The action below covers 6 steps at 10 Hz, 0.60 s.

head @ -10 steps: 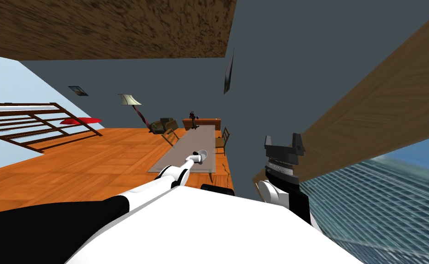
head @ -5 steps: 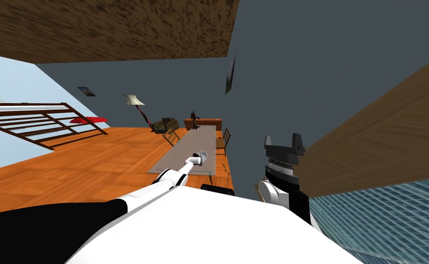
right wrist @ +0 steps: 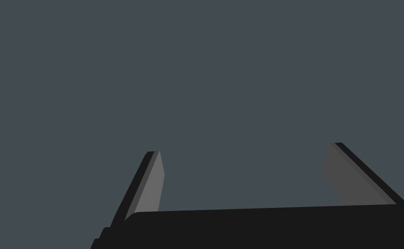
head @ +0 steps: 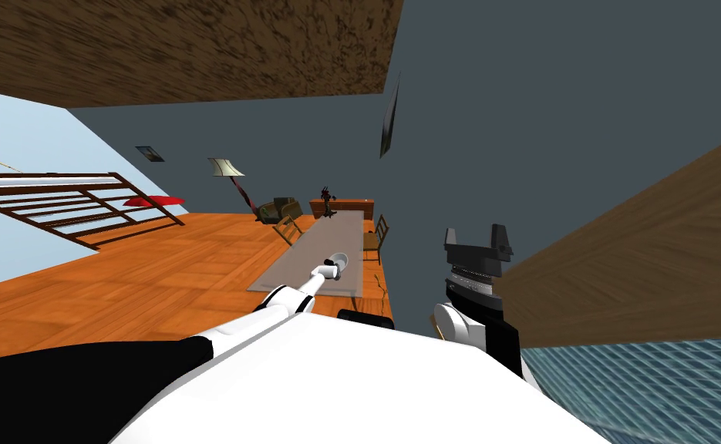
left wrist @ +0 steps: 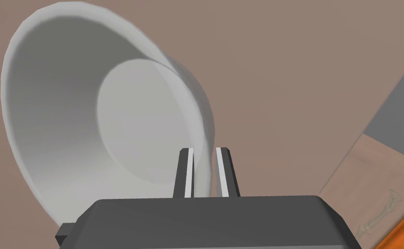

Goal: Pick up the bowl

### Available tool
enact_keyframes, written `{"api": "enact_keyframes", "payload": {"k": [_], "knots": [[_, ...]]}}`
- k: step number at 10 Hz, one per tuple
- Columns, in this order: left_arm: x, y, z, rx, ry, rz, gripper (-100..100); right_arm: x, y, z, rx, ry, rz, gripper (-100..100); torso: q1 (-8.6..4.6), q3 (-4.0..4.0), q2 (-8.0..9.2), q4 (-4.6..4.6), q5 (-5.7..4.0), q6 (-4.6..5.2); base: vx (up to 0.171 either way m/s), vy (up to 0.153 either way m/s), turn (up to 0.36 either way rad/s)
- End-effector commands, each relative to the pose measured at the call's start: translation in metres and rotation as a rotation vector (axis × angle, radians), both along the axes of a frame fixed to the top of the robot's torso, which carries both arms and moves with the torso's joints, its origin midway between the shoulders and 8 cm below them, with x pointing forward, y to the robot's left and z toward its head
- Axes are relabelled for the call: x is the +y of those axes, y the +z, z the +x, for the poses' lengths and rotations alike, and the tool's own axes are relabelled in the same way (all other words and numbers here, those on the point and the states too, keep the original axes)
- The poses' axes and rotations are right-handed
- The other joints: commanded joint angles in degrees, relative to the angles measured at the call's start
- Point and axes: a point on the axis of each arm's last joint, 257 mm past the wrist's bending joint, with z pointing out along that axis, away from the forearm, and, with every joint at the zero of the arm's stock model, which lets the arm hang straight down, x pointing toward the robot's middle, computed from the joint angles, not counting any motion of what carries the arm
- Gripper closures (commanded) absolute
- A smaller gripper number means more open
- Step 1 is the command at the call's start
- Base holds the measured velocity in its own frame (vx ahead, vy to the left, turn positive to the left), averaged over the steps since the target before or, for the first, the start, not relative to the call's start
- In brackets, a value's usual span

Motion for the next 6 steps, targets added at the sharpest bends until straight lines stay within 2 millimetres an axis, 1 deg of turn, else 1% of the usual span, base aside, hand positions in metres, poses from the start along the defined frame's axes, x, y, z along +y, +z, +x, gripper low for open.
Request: {"api": "enact_keyframes", "payload": {"k": [1, 3, 4, 5, 6], "knots": [[0.0, 0.0, 0.0, 0.0, 0.0, 0.0, 100, 0.0, 0.0, 0.0, 0.0, 0.0, 0.0, 0, 0.0, 0.0, 0.0, 0.0, 0.0, 0.0, 0.0, 0.0, 0.0], [0.0005, 0.0007, 0.001, -0.002, 0.001, 0.0, 100, 0.0, 0.0, 0.0, 0.0, 0.0, 0.0, 0, -0.02, 0.01, 0.04, -0.02, 0.01, 0.01, 0.0, 0.0, 0.0], [0.0005, 0.0006, 0.0008, -0.002, 0.001, 0.0, 0, 0.0, 0.0, 0.0, 0.0, 0.0, 0.0, 0, -0.04, 0.02, 0.06, -0.01, 0.0, 0.01, 0.0, 0.0, 0.0], [0.0029, 0.0042, 0.0063, -0.005, 0.009, 0.003, 100, 0.0, 0.0, 0.0, 0.0, 0.0, 0.0, 0, -0.04, 0.03, 0.07, 0.0, -0.01, 0.01, -0.03, 0.009, -0.075], [0.0048, 0.0064, 0.0096, -0.005, 0.015, 0.004, 100, 0.0, 0.0, 0.0, 0.0, 0.0, 0.0, 0, -0.04, 0.09, 0.16, 0.04, -0.02, 0.05, -0.056, 0.022, -0.079]]}}
